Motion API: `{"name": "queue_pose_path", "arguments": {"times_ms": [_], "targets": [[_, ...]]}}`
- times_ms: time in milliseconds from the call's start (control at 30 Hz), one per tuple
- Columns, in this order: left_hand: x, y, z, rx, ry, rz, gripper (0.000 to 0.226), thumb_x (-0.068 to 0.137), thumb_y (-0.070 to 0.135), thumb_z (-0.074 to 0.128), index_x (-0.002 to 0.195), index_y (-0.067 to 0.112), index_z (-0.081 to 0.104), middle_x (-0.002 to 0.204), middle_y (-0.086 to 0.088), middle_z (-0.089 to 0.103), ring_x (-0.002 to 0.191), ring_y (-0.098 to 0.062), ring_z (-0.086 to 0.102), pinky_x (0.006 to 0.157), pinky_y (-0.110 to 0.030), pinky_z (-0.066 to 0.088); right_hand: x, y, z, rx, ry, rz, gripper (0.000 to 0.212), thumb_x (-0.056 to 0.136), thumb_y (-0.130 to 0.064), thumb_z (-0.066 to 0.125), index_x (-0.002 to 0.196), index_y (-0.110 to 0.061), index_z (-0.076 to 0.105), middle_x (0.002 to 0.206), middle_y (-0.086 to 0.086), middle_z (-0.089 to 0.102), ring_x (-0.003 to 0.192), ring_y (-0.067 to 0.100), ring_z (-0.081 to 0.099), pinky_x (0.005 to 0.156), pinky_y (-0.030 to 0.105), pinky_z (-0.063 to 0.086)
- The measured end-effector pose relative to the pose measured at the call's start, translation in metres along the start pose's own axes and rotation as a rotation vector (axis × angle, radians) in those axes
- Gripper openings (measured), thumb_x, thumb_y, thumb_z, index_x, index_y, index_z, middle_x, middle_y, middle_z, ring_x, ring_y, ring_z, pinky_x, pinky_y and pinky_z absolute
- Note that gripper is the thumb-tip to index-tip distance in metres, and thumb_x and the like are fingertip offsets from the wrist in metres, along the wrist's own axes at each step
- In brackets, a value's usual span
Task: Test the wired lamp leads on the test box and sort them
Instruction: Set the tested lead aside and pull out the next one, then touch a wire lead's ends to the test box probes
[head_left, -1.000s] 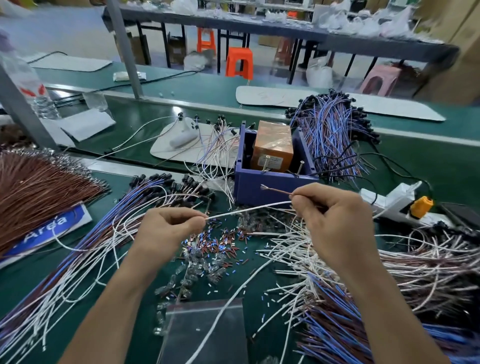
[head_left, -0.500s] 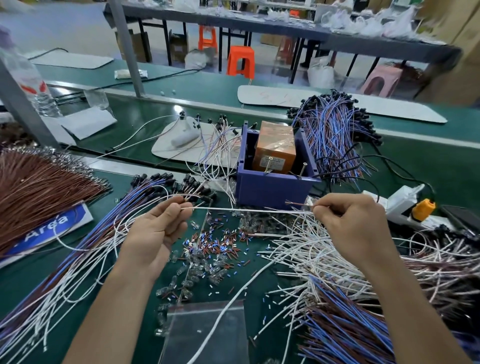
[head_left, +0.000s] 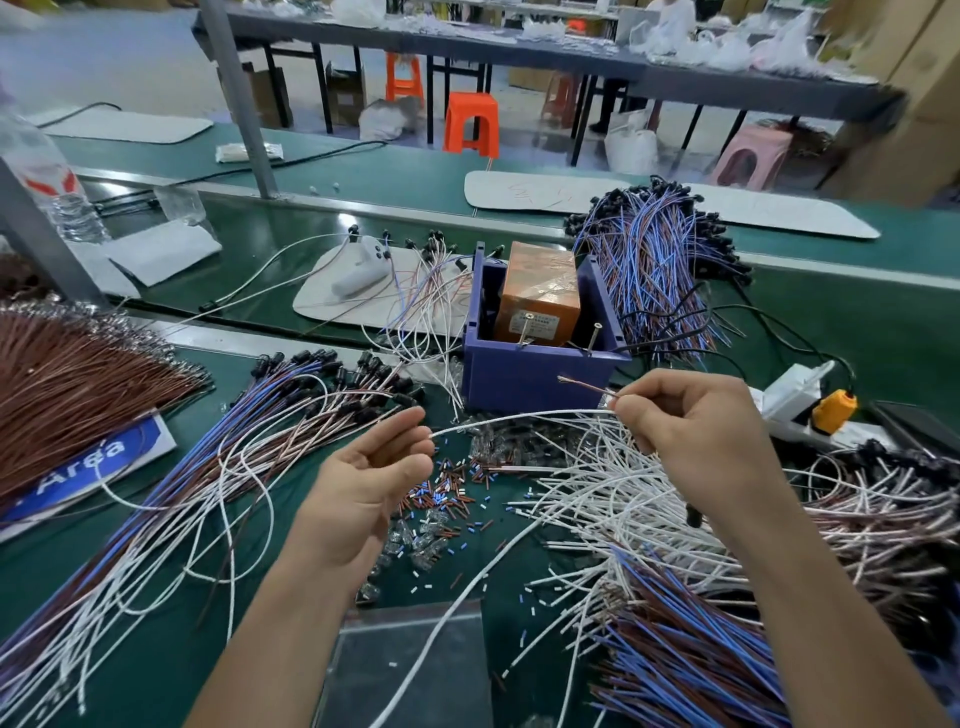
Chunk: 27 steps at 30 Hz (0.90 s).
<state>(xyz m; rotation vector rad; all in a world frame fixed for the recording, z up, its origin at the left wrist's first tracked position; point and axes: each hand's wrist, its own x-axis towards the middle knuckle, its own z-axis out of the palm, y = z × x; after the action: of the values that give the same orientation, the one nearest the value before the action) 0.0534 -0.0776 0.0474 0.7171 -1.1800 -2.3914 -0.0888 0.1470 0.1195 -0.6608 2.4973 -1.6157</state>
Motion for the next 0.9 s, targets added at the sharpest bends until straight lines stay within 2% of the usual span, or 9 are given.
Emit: {"name": "queue_pose_path", "arguments": {"times_ms": [100,200,267,433,500,600,733,833,900], "targets": [[0.002,-0.004,0.010,0.087,0.070,0.043,0.040,0.072,-0.022,0.068,0.079,0.014,0.083,0.073,0.000,0.076,0.064,-0.005,0.070,0.064,-0.012,0.056,-0.001,-0.001,-0.001,0.003,-0.028,0.009,0.024,0.090,-0.007,0.072,0.071,-0.022,0.075,0.049,0.001,0.056,0.042,0.009,0.039,0.040,0.018,0.031],[0.005,-0.005,0.015,0.203,0.119,0.072,0.041,0.079,-0.015,0.073,0.067,0.023,0.084,0.074,0.000,0.078,0.068,-0.005,0.071,0.070,-0.014,0.055,-0.003,-0.001,-0.002,-0.012,-0.068,0.009,0.026,0.090,-0.008,0.072,0.070,-0.023,0.075,0.049,0.001,0.057,0.043,0.009,0.041,0.042,0.018,0.032],[0.006,-0.005,0.017,0.247,0.136,0.091,0.039,0.080,-0.011,0.075,0.067,0.025,0.083,0.078,0.000,0.079,0.074,-0.005,0.073,0.077,-0.017,0.054,-0.004,0.000,-0.002,-0.022,-0.088,0.012,0.024,0.090,-0.009,0.072,0.071,-0.023,0.075,0.050,0.002,0.057,0.044,0.010,0.041,0.043,0.018,0.033],[-0.004,0.001,0.028,0.365,0.062,0.189,0.036,0.079,-0.010,0.078,0.069,0.024,0.084,0.077,-0.001,0.079,0.073,-0.002,0.073,0.068,-0.010,0.053,-0.006,-0.003,0.003,-0.118,-0.106,-0.035,0.023,0.092,-0.013,0.071,0.074,-0.029,0.074,0.056,0.008,0.061,0.048,0.011,0.043,0.048,0.029,0.037],[-0.010,0.005,0.035,0.406,0.010,0.230,0.029,0.078,-0.010,0.079,0.073,0.018,0.084,0.078,-0.006,0.079,0.072,-0.005,0.073,0.067,-0.011,0.053,-0.008,-0.005,0.009,-0.193,-0.077,-0.056,0.022,0.091,-0.017,0.071,0.074,-0.029,0.074,0.057,0.000,0.064,0.046,0.005,0.045,0.051,0.027,0.038],[-0.015,0.009,0.049,0.435,-0.073,0.287,0.023,0.078,-0.013,0.078,0.076,0.009,0.083,0.077,-0.009,0.079,0.070,-0.009,0.073,0.067,-0.014,0.054,-0.011,-0.012,0.023,-0.265,-0.014,-0.084,0.019,0.089,-0.021,0.072,0.074,-0.032,0.074,0.058,-0.016,0.065,0.049,0.005,0.053,0.049,0.020,0.035],[-0.017,0.011,0.069,0.349,-0.117,0.324,0.029,0.077,-0.012,0.079,0.076,0.016,0.084,0.079,-0.011,0.079,0.070,-0.014,0.074,0.066,-0.021,0.058,-0.013,-0.020,0.048,-0.161,-0.007,-0.076,0.019,0.089,-0.023,0.073,0.074,-0.035,0.075,0.065,-0.012,0.070,0.057,0.009,0.060,0.055,0.034,0.049],[-0.012,0.009,0.077,0.249,-0.060,0.341,0.030,0.077,-0.013,0.078,0.074,0.017,0.083,0.077,-0.011,0.078,0.068,-0.017,0.074,0.064,-0.023,0.058,-0.012,-0.023,0.062,0.000,-0.094,0.028,0.019,0.092,-0.020,0.068,0.080,-0.033,0.075,0.062,-0.010,0.070,0.048,0.004,0.052,0.050,0.030,0.042],[-0.009,0.009,0.079,0.166,0.004,0.348,0.030,0.077,-0.012,0.079,0.073,0.017,0.082,0.075,-0.010,0.078,0.068,-0.018,0.074,0.065,-0.026,0.059,-0.011,-0.025,0.065,0.133,-0.137,0.112,0.022,0.095,-0.017,0.065,0.081,-0.031,0.075,0.070,-0.004,0.075,0.043,0.003,0.049,0.048,0.024,0.040]]}}
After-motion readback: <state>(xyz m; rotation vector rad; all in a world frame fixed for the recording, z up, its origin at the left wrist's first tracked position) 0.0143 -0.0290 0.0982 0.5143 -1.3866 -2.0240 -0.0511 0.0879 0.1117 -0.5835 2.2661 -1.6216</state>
